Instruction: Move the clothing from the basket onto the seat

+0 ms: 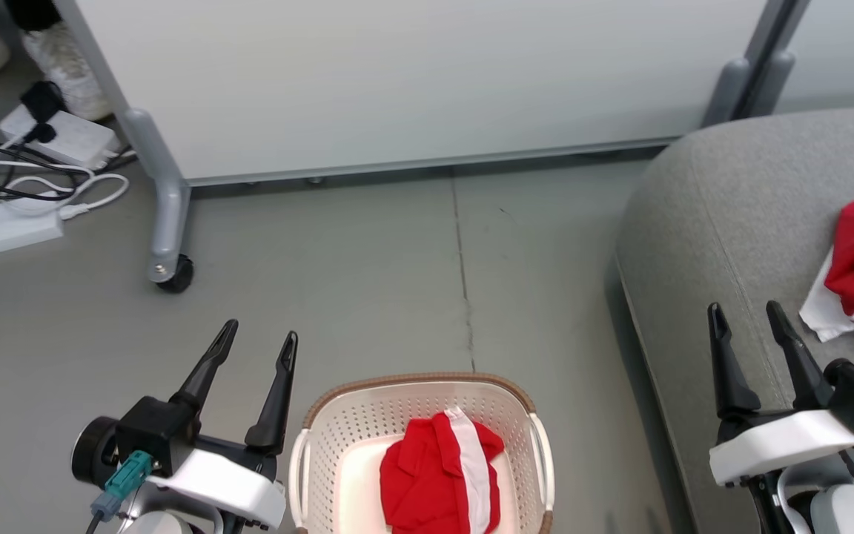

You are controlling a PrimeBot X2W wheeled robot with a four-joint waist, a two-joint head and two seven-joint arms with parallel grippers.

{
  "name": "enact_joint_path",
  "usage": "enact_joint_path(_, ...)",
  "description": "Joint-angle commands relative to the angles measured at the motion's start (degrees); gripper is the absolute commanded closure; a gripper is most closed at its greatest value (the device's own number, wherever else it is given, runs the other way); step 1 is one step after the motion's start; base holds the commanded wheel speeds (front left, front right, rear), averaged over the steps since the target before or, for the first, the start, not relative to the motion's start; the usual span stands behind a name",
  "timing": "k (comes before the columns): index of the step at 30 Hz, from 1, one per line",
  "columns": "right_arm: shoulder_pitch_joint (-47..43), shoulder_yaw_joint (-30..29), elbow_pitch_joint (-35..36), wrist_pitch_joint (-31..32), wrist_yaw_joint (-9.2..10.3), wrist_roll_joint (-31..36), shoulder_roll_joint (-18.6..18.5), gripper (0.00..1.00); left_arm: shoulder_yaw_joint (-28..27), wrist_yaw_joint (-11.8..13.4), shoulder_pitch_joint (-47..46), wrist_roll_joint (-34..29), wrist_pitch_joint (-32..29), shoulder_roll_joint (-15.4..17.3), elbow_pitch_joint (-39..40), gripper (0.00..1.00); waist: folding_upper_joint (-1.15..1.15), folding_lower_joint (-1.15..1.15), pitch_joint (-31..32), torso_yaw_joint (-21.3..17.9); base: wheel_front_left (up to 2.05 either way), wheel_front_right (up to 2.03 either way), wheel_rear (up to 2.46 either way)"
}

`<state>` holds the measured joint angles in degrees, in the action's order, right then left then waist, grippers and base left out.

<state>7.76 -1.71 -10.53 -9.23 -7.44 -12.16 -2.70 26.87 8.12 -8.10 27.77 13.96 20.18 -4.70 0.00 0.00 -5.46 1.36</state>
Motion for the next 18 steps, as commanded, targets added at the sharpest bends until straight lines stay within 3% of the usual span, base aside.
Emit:
enact_joint_path(1, -1.1, 0.0, 0.2, 0.4, -0.09, -0.5, -0.4, 0.0, -0.4, 0.4, 1.0, 0.4, 0.3, -0.1, -0.5, 0.0, 0.0, 0.0, 2.0, 2.1, 0.0, 0.0, 0.0)
enact_joint_path(12, -5.5, 1.1, 1.7, 2.3, -0.09, -0.1, -0.4, 0.0, -4.1, 2.5, 4.5, 1.7, 1.0, -0.3, -2.6, 0.0, 0.0, 0.0, 6.3, 4.8, 0.0, 0.0, 0.0)
enact_joint_path(18, -6.9, 0.4, 3.3, 3.1, -0.09, 0.3, -0.4, 0.0, -8.2, 2.1, 6.0, 2.2, 1.2, -0.6, -2.3, 0.0, 0.0, 0.0, 6.8, 4.7, 0.0, 0.0, 0.0)
